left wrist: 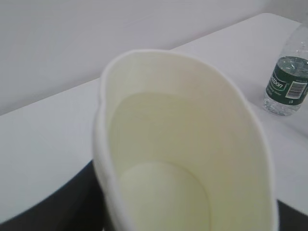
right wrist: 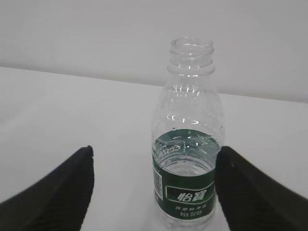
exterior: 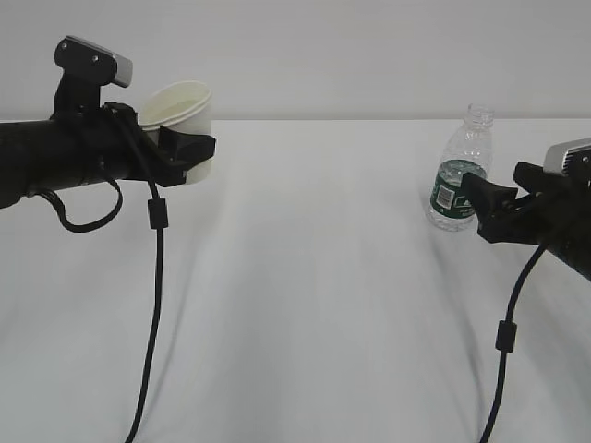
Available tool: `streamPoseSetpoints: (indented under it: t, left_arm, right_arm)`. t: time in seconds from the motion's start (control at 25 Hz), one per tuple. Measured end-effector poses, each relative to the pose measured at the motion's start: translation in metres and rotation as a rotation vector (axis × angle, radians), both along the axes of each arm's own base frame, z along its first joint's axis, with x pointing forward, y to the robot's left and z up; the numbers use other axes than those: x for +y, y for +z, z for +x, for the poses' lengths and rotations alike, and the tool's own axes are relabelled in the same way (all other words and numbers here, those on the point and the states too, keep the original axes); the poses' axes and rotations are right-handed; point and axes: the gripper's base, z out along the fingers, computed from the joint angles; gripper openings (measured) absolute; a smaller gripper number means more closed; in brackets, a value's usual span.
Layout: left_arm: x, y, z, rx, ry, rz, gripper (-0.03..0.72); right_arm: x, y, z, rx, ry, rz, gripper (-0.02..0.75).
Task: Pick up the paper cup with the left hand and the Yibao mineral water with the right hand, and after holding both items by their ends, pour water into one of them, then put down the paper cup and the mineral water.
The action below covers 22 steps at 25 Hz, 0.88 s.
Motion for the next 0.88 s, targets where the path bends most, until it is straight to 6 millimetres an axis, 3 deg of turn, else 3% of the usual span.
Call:
streamPoseSetpoints:
  t: [0.88]
  left_arm:
    - [0.033, -0.004, 0.012, 0.027, 0.127, -0.011, 0.419]
  right_arm:
    - [0.0, 0.0, 0.0, 0.001, 0.005, 0.002, 0.592]
